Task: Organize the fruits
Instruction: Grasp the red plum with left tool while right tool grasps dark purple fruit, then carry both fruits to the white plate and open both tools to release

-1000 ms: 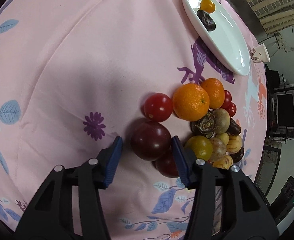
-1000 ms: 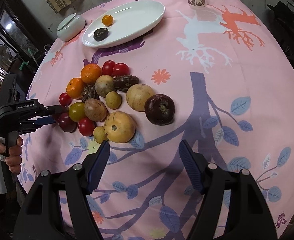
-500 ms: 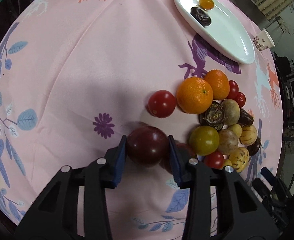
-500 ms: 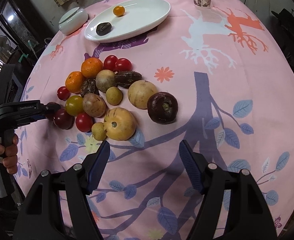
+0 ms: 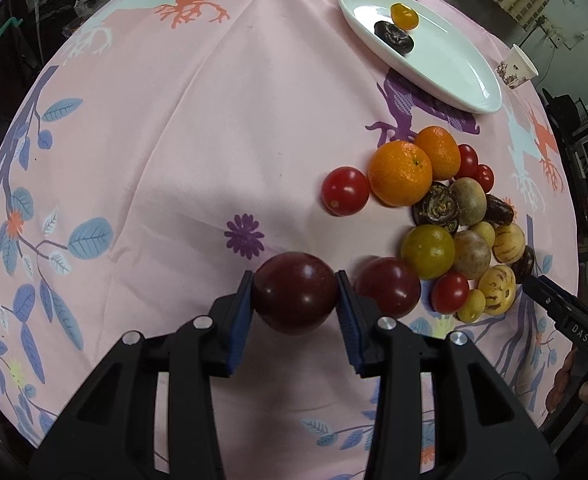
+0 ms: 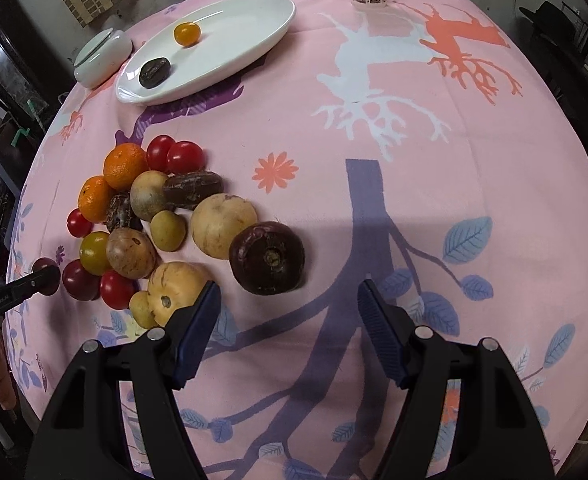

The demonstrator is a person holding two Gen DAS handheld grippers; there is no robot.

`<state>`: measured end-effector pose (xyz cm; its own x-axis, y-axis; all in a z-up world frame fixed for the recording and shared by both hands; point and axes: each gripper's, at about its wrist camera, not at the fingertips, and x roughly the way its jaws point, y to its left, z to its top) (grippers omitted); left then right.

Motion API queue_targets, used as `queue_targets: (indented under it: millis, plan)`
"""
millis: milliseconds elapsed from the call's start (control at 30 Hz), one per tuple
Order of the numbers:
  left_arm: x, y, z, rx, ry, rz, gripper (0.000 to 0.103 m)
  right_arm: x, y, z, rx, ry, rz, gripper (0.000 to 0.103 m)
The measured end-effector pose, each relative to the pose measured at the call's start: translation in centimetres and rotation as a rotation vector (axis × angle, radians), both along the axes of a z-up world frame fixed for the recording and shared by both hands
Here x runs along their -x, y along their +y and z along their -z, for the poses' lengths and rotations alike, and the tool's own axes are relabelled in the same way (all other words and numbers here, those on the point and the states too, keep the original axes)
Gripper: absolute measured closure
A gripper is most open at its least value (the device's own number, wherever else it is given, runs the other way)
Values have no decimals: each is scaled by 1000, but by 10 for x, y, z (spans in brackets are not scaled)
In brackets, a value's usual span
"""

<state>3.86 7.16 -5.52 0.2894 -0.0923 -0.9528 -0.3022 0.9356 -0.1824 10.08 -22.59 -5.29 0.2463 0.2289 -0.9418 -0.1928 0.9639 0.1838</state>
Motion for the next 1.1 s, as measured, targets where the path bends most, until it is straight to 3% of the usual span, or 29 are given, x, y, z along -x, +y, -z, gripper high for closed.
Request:
queue_targets:
  millis: [133, 167, 267, 533, 767, 1100]
  plan:
    - [0, -1, 0, 3, -4, 1, 63, -7, 6, 9, -2, 21, -19, 45]
    - [0, -1, 0, 4, -5, 3, 63, -8, 8, 12, -3, 32, -23, 54]
    - [0, -2, 0, 2, -3, 4, 63, -9, 14, 13, 27, 12, -55, 65]
    - [0, -6, -5, -10, -14, 22, 63, -7, -1, -3, -13, -2, -24, 66]
    - [-8, -7, -27, -17, -68, 42, 63, -7, -13, -31, -67, -39, 0, 66]
    - [-50, -13, -59, -3, -138, 94, 63, -29, 11, -62, -156, -86, -50, 65]
